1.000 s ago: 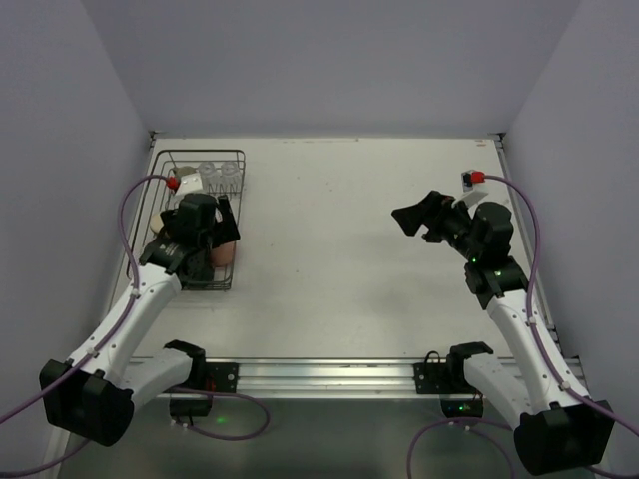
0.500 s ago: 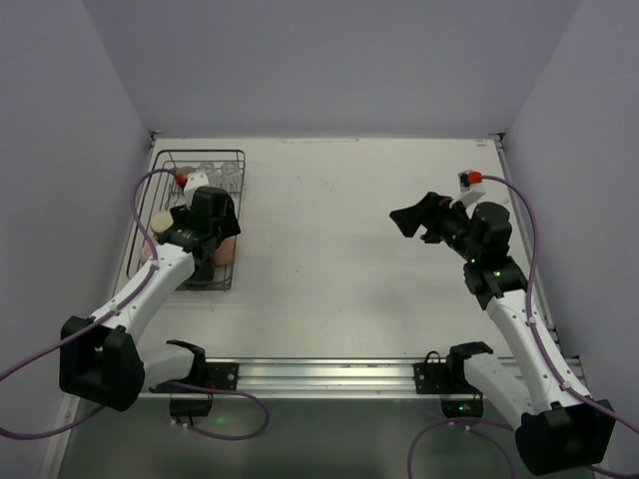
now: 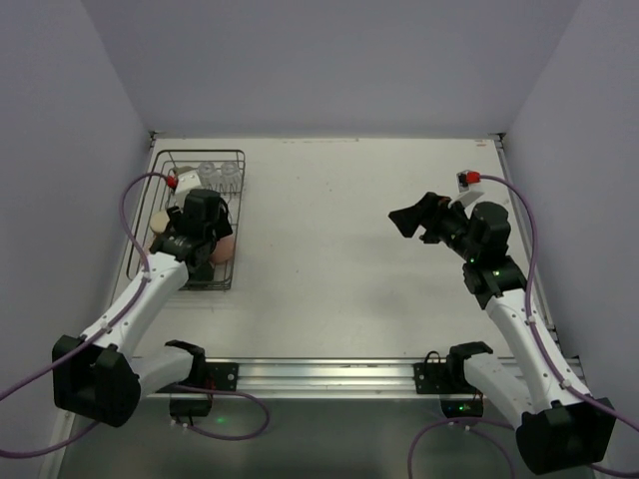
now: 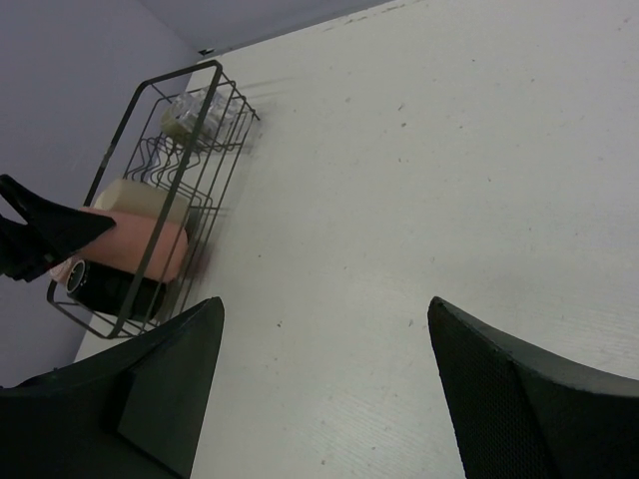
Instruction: Unload the cups from the dish rack
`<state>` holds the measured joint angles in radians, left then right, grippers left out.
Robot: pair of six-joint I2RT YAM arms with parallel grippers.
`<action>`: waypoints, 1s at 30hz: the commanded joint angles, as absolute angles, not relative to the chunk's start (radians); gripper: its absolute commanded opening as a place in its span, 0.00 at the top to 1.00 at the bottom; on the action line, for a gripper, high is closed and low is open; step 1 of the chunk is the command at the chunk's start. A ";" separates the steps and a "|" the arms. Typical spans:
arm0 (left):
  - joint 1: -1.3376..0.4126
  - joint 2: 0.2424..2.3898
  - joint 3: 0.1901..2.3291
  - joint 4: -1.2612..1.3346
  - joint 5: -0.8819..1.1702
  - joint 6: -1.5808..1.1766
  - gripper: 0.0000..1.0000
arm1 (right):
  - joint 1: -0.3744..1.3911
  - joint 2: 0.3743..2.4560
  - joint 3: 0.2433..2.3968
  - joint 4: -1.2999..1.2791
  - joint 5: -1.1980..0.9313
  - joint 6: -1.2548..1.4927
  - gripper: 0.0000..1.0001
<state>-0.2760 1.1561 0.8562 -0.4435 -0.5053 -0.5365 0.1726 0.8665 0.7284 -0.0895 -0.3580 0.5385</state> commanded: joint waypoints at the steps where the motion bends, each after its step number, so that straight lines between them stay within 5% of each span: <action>1: -0.272 1.063 0.899 -0.423 -0.479 -0.526 0.80 | 0.186 0.885 0.756 -0.074 -0.387 0.545 0.15; 10: -0.272 0.888 0.976 -0.523 -0.413 -0.465 0.85 | 0.268 0.919 0.764 0.009 -0.417 0.614 0.15; 14: -0.273 0.807 0.997 -0.502 -0.232 -0.486 0.86 | 0.314 0.933 0.726 0.159 -0.480 0.689 0.15; 23: -0.273 0.770 0.781 0.185 0.504 -0.830 0.86 | 0.463 0.946 0.615 0.575 -0.497 0.902 0.21; 30: -0.298 0.842 0.670 0.518 0.592 -0.986 0.88 | 0.520 1.003 0.633 0.641 -0.491 0.928 0.21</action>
